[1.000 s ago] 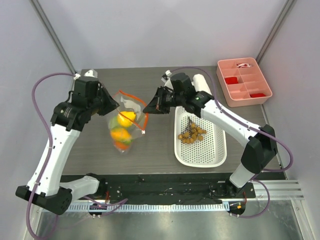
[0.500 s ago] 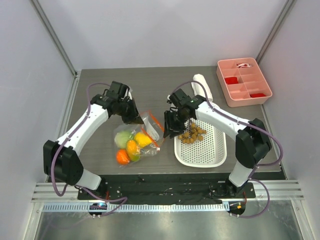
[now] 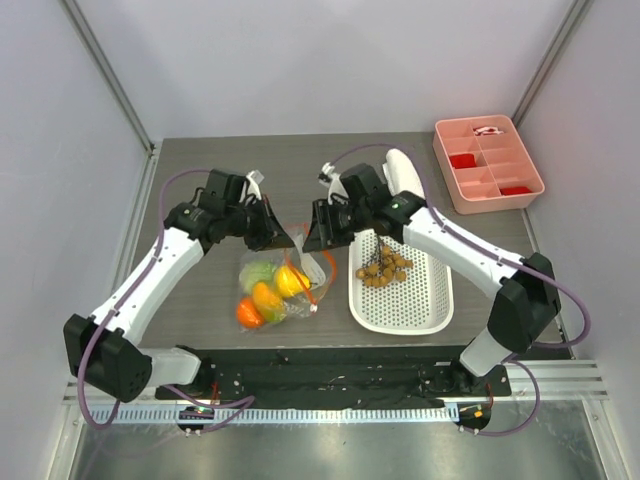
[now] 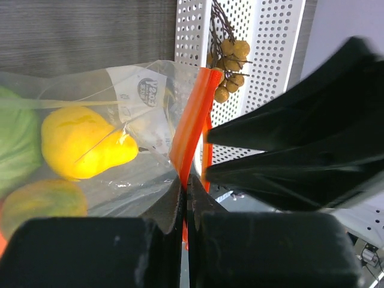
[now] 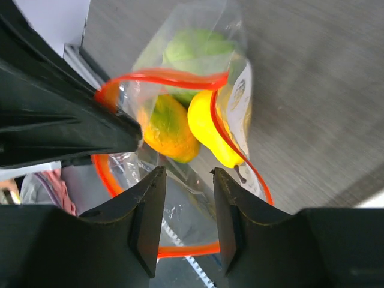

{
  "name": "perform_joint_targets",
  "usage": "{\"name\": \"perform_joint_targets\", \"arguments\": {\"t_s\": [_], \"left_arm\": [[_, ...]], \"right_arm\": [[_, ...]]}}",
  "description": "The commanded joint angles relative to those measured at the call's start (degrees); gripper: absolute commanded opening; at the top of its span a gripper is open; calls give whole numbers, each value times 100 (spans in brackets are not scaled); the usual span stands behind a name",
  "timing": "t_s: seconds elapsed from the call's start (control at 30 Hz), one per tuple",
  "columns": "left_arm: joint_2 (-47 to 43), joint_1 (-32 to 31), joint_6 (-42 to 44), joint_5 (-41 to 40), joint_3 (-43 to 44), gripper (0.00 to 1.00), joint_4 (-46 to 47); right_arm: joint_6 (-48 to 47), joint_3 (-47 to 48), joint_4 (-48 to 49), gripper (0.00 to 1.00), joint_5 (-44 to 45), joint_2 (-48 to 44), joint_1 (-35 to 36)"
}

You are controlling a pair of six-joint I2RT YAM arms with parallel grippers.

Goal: Open the zip-top bag and remove the fake food

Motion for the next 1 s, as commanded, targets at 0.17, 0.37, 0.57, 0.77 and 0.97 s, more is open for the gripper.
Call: {"name": "perform_joint_targets", "arguments": {"t_s": [0.17,0.37,0.57,0.77,0.97], "left_arm": [[-387,-117,-609,399,-407,0,609],[-441,-126,-706,355,-566,0,723],[-476,-126,-820,382,-716,0,785],[-344,-134,-732,276,-794,0,565],[-431,-134,-724,-40,-900,0,346]], "right_arm": [[-46,-1140,2433,47,-677,192,435],[-195,-1913,3381,59,-134,376,838],[-522,-2317,3934,73,692,728,1200],[-627,-2546,4559,84,1527,983,1639],[-750,-2652,5508,94,2842,1413,2131]]}}
